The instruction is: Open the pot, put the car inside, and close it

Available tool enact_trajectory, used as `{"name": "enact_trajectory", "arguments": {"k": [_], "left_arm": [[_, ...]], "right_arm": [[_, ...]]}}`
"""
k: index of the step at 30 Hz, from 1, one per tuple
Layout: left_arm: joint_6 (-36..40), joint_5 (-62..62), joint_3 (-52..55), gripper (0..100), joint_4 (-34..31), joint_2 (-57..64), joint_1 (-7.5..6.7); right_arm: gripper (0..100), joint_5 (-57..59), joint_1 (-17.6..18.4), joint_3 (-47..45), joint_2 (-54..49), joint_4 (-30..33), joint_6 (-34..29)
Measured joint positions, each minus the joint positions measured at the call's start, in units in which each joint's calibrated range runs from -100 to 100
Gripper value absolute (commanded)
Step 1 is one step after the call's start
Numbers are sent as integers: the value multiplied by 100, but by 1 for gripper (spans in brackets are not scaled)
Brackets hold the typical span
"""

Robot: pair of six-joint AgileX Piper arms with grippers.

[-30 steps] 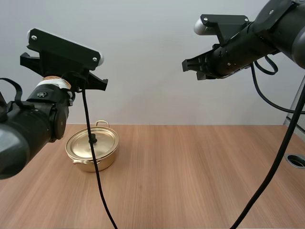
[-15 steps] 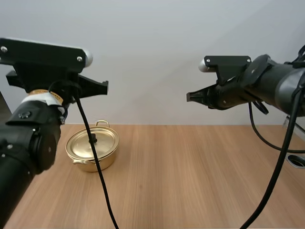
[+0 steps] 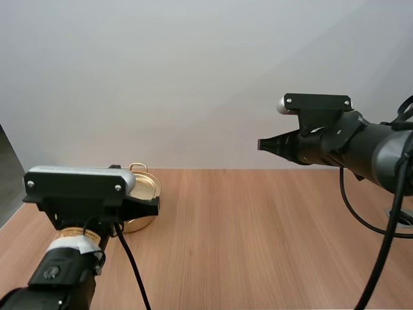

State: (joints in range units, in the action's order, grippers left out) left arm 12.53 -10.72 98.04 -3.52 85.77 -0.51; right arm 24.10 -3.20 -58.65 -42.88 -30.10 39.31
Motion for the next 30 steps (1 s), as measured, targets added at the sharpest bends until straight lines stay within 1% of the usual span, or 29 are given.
{"name": "enact_trajectory", "arguments": {"k": [2, 5, 9, 14, 19, 23, 25, 28, 30], "left_arm": [[0, 205, 166, 0, 0, 294, 0], [0, 712, 196, 0, 0, 681, 0], [52, 1700, 196, 0, 0, 1241, 0], [52, 3055, 196, 0, 10, 1423, 0], [52, 4004, 196, 0, 60, 1423, 0], [52, 4097, 196, 0, 60, 1423, 0], [52, 4097, 196, 0, 60, 1423, 0], [52, 4080, 196, 0, 60, 1423, 0], [52, 3986, 196, 0, 48, 1423, 0]], "right_arm": [[0, 552, 142, -208, -338, 130, 12], [0, 1046, 339, -564, -868, 277, 12], [0, 1014, 420, -1278, -1406, 295, 12], [0, -25, 420, -2247, -1937, 284, 12], [0, -1332, 420, -3221, -2499, 269, 12], [0, -2410, 420, -3711, -3030, 269, 12], [0, -2727, 420, -3829, -3306, 269, 12], [0, -2894, 420, -3961, -3762, 269, 12], [0, -2747, 420, -4086, -4117, 257, -1]]}}
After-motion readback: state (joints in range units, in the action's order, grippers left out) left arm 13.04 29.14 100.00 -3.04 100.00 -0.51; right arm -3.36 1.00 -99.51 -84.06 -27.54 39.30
